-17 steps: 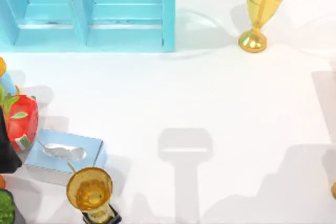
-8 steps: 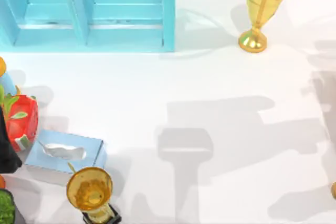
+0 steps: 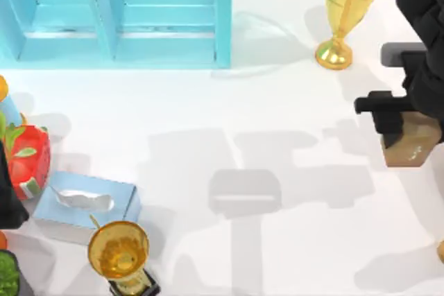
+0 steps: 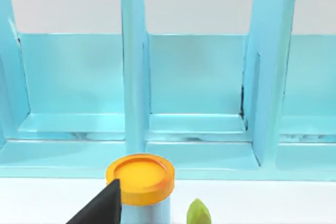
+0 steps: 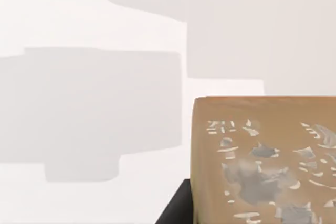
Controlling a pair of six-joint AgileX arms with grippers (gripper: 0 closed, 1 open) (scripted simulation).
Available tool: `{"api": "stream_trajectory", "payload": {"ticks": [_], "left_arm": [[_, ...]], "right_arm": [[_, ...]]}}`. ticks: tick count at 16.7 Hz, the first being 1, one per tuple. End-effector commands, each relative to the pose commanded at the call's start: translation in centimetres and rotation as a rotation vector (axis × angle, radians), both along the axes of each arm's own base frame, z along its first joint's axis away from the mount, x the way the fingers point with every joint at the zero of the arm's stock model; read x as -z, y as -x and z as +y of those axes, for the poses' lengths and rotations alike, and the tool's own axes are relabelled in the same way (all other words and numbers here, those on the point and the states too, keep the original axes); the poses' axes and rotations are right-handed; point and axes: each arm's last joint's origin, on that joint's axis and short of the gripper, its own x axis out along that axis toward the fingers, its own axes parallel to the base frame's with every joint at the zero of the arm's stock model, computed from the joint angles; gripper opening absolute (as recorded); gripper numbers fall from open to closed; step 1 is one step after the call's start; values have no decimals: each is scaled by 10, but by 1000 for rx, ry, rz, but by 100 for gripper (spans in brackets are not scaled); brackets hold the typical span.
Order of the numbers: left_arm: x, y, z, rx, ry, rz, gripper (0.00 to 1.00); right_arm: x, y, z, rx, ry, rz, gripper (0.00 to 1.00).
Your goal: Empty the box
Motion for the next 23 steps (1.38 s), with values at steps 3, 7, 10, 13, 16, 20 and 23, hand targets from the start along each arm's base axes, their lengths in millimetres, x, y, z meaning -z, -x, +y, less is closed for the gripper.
{"api": "stream_trajectory", "payload": {"ticks": [3,7,10,13,16,20,23], "left_arm": [[0,0,0,0,0,0,100],[0,0,0,0,0,0,100],[0,0,0,0,0,0,100],[0,0,0,0,0,0,100],[0,0,0,0,0,0,100],[0,0,0,0,0,0,100],[0,0,0,0,0,0,100]], "right_arm": [[7,4,7,19,9,26,0],[7,4,7,20,4,25,0],[27,4,8,14,8,32,0],[48,3,8,17,8,21,0],[52,4,8,19,9,26,0],[52,4,8,19,9,26,23],[52,4,8,19,9,26,45]]}}
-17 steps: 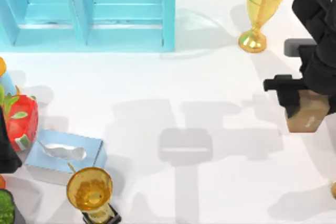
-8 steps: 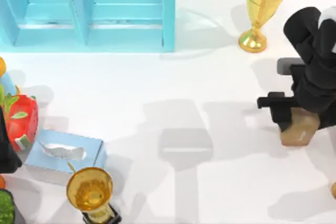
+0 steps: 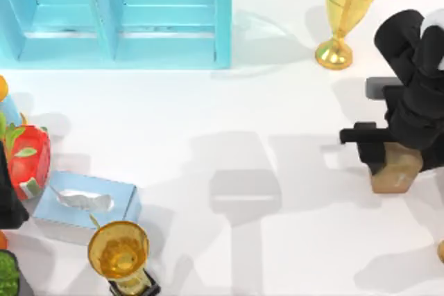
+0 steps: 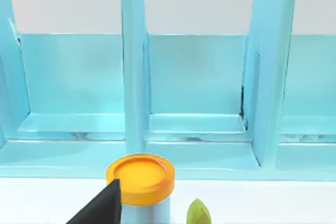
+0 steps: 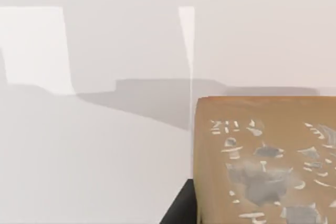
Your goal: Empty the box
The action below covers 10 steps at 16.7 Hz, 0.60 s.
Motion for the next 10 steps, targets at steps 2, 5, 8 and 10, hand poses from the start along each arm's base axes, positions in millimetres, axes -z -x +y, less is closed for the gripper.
{"api": "stream_trajectory", "payload": {"ticks": [2,5,8,10], "left_arm": [[0,0,0,0,0,0,100],[0,0,0,0,0,0,100],[0,0,0,0,0,0,100],[0,0,0,0,0,0,100]], "right_arm": [[0,0,0,0,0,0,60],[0,0,0,0,0,0,83],[0,0,0,0,0,0,100],[0,0,0,0,0,0,100]]}}
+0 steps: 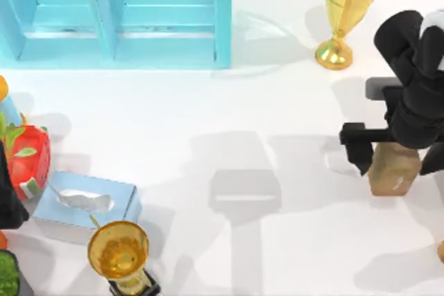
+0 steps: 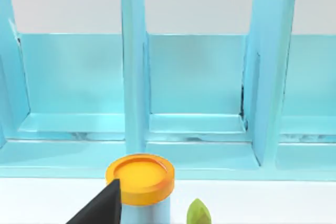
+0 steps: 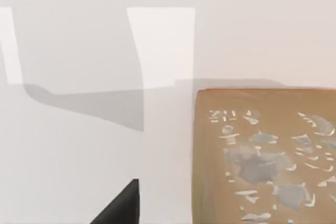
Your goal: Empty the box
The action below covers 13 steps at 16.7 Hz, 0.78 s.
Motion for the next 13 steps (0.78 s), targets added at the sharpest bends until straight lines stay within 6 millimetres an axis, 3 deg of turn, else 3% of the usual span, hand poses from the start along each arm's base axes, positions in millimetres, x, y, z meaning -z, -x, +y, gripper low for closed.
{"api": "stream_trajectory", "payload": {"ticks": [8,13], "left_arm": [[0,0,0,0,0,0,100],[0,0,0,0,0,0,100]], "right_arm": [[-4,-1,0,0,1,1,100],[-49,-3,0,7,7,13,100]]}}
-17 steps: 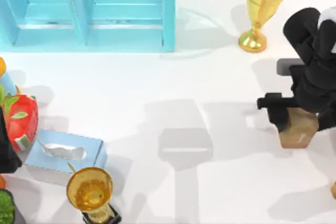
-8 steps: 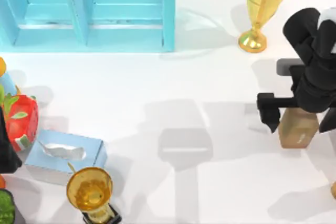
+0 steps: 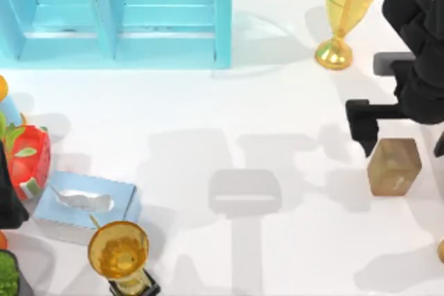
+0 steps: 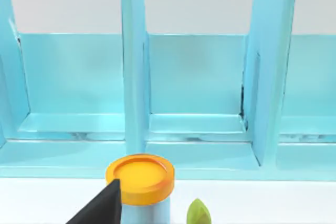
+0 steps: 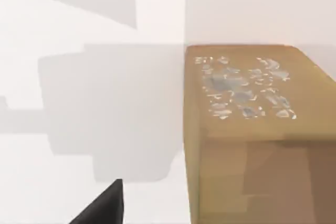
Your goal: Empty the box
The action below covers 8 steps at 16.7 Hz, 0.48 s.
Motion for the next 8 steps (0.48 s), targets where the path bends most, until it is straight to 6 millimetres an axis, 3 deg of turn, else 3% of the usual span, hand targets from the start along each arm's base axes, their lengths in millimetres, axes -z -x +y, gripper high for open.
{"api": "stream_trajectory", "payload": {"ticks": [3,8], "left_arm": [[0,0,0,0,0,0,100],[0,0,0,0,0,0,100]], "right_arm": [[-28,2,0,-4,-6,-10,100],[-30,2,0,-7,-6,-10,100]]}}
